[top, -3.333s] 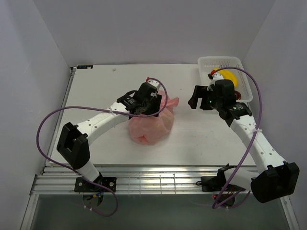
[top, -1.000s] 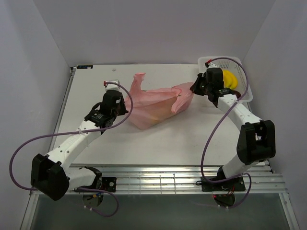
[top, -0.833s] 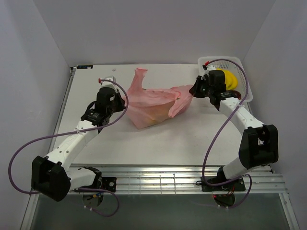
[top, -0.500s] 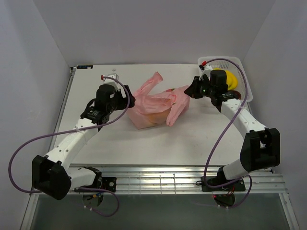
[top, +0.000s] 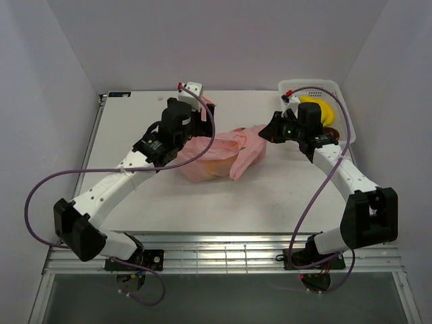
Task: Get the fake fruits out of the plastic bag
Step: Adjust the plastic bag at the center of the board.
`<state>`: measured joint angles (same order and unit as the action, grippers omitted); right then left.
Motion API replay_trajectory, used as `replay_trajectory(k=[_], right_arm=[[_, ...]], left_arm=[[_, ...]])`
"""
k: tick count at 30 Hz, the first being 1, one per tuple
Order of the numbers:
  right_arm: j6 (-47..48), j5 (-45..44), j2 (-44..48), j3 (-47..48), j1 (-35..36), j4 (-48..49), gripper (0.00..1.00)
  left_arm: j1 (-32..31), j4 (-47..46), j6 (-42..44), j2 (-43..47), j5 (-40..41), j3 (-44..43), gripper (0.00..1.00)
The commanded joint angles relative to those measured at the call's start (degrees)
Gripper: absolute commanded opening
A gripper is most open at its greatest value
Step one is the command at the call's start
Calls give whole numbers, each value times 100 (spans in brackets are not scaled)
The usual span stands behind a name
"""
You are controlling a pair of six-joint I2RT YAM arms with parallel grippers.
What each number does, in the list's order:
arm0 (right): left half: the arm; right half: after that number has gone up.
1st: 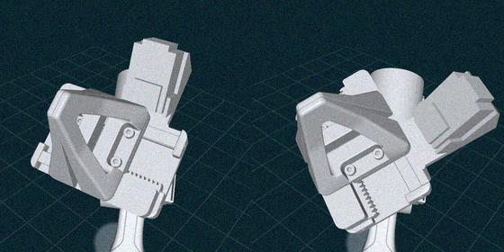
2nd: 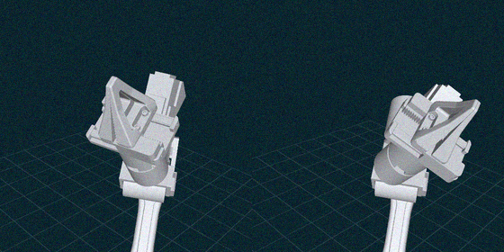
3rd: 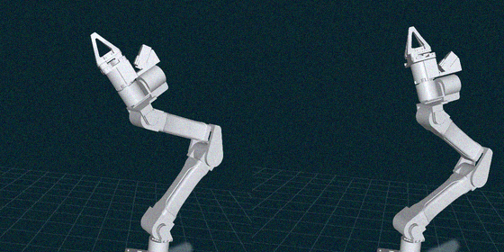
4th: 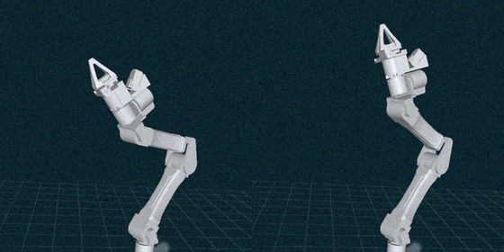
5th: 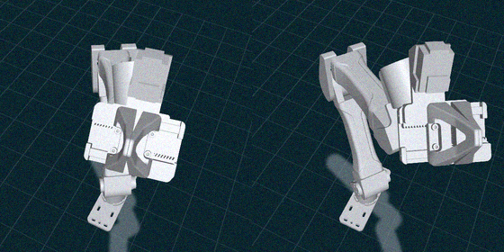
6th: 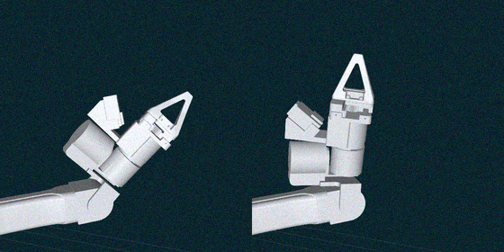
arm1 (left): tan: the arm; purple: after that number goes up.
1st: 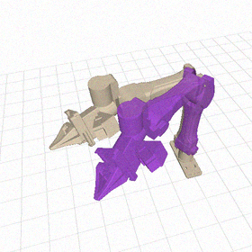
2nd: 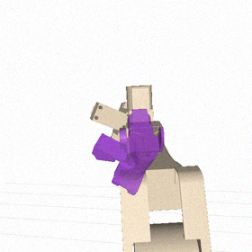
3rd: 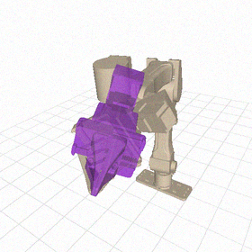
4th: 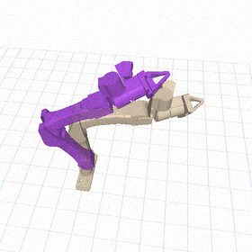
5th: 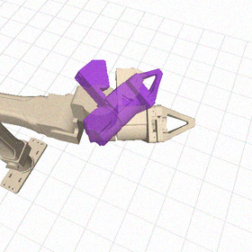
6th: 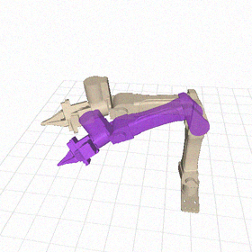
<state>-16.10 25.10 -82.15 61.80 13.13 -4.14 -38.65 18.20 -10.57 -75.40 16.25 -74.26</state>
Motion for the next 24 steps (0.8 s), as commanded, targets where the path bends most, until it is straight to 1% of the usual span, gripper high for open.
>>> replay_trajectory(k=[1,6,10,12,13,14,15,16,17,18,20,21,22,23,24], right_arm=[[-51,188,243,-54,-21,151,10],[19,294,278,-63,-21,72,10],[45,267,287,-63,-21,-16,10],[80,311,270,-45,-21,-51,11],[107,328,244,-10,-21,-86,12],[142,337,235,7,-21,-191,13],[246,329,226,34,-21,-271,18],[326,320,226,103,-21,-489,23],[422,337,243,130,-21,-595,32],[510,337,287,157,-21,-701,49],[765,233,585,105,-12,-894,63],[897,171,717,87,23,-974,83],[1194,66,1014,87,58,-1079,87],[1353,-231,1182,113,119,-1210,92],[1546,-390,1349,122,355,-1447,96]], left_arm=[[60,140,485,-694,1476,-580,98],[51,-210,722,-1389,1583,-1019,98],[51,-439,784,-1662,1189,-1117,98],[60,-597,732,-1715,1196,-1117,98],[51,-624,705,-1785,1240,-1152,97],[51,-624,662,-1803,1388,-1196,58],[51,-624,626,-1829,1529,-1231,34],[51,-624,557,-1830,1756,-1284,0],[60,-616,547,-1812,1811,-1284,0],[51,-624,573,-1786,1794,-1258,0],[51,-633,504,-1672,1698,-1127,0],[51,-633,477,-1619,1636,-1074,0],[51,-633,433,-1575,1566,-1021,0],[51,-633,398,-1531,1504,-959,0],[51,-659,354,-1435,1382,-854,0]])
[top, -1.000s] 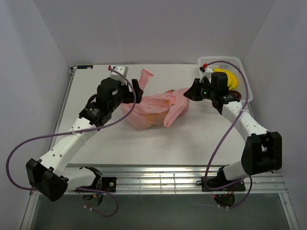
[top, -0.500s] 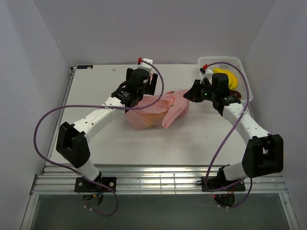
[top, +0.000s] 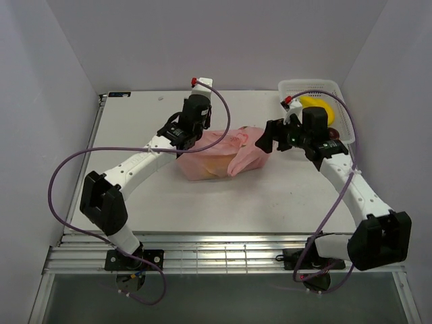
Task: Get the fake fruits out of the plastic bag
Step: Adjust the plastic bag at the center of the board.
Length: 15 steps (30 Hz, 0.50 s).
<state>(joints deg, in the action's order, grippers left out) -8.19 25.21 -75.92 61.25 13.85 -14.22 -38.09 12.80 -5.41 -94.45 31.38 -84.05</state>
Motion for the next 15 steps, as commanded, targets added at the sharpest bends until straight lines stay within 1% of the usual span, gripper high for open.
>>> replay_trajectory(k=[1,2,4,5,7,8,9,11,12,14,15], right_arm=[[1035,-621,1084,159,494,-528,90],[1447,-1293,1253,124,1062,-608,90],[1897,-1877,1587,54,1715,-818,90],[2187,-2210,1659,-69,2257,-854,90],[2435,-2415,1703,-192,2726,-942,90],[2558,-2738,1677,-236,2920,-977,90],[2872,-2898,1642,-280,3357,-1012,90],[3277,-3371,1510,-386,3790,-1135,90],[3697,-3496,1475,-430,4201,-1153,90],[3929,-3986,1475,-684,4520,-1032,90],[4147,-4076,1492,-789,4670,-961,90]], left_arm=[[3,-128,-197,507,-166,161,0],[-6,-120,-223,542,-184,222,0],[3,-120,-267,630,-281,266,0],[-6,-120,-276,656,-299,284,0],[-6,-111,-294,717,-360,310,0],[-6,-111,-294,744,-386,319,0],[-6,-85,-303,753,-430,319,0],[-6,-49,-329,788,-518,337,0],[-6,-32,-329,806,-536,345,0],[-6,-49,-312,823,-501,424,0],[-6,-49,-312,832,-501,442,0]])
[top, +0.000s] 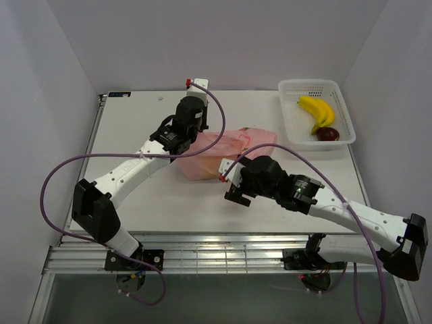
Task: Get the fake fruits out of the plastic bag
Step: Adjust the plastic bag at the center of the board.
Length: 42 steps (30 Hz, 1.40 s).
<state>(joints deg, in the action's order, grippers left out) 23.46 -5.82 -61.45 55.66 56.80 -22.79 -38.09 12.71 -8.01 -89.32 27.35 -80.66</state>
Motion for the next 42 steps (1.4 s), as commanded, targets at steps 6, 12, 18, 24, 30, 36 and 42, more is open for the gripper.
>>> replay_trajectory(k=[6,12,18,24,30,36,42], right_arm=[[1459,-1885,-147,-687,701,274,90],[2399,-2590,-183,-1013,789,1581,90],[2874,-2126,-445,-1058,649,1962,90],[2848,-1133,-658,-1014,-185,2445,99],[2585,212,-614,-838,-696,2700,8],[1988,181,-605,-785,-1021,3261,8],[397,125,-762,207,-1908,3658,8]], left_arm=[[3,12,-78,310,-117,95,0],[-6,56,-113,266,-204,68,0],[-6,74,-60,248,-178,33,0],[-6,12,36,196,-125,77,0],[-6,-58,71,230,-108,103,0],[3,-84,89,327,24,217,0],[388,-147,-84,118,-586,-412,0]])
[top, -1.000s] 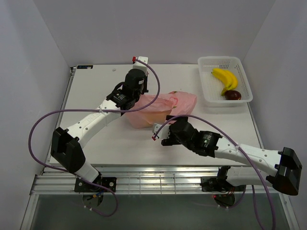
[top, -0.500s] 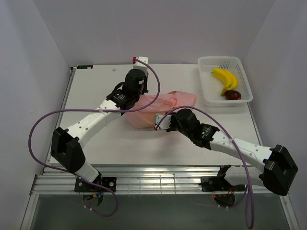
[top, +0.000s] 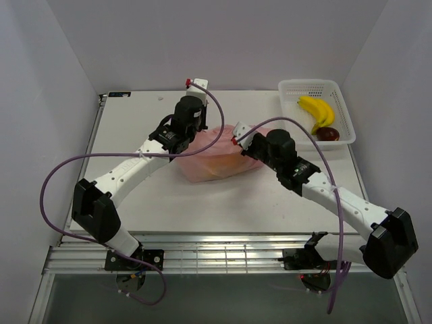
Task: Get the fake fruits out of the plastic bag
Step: Adjust the plastic bag at the center of the board.
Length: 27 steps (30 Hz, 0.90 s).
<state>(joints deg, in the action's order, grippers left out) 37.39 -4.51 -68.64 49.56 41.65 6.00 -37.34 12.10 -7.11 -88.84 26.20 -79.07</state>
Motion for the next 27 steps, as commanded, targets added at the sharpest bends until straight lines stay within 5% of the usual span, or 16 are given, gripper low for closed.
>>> replay_trajectory(k=[1,9,13,14,19,27], right_arm=[[-1075,238,-122,1001,-655,867,8],[-1838,926,-2221,3961,-1650,1035,8],[-2086,1154,-3145,5931,-1976,1105,8],[-2104,1233,-3381,6160,-1994,992,8],[-2052,1865,-3218,5384,-2012,1262,8],[-2366,2385,-1768,984,-1994,2335,8]], left_arm=[[750,324,-333,-280,-753,-931,0],[1659,100,-61,-1881,-1933,-3973,0],[2037,469,-124,-2971,-2433,-6387,0],[2108,347,-124,-2929,-2531,-6315,0],[2398,-514,-63,-1990,-2724,-4384,0],[2381,-2018,325,224,-4763,964,0]])
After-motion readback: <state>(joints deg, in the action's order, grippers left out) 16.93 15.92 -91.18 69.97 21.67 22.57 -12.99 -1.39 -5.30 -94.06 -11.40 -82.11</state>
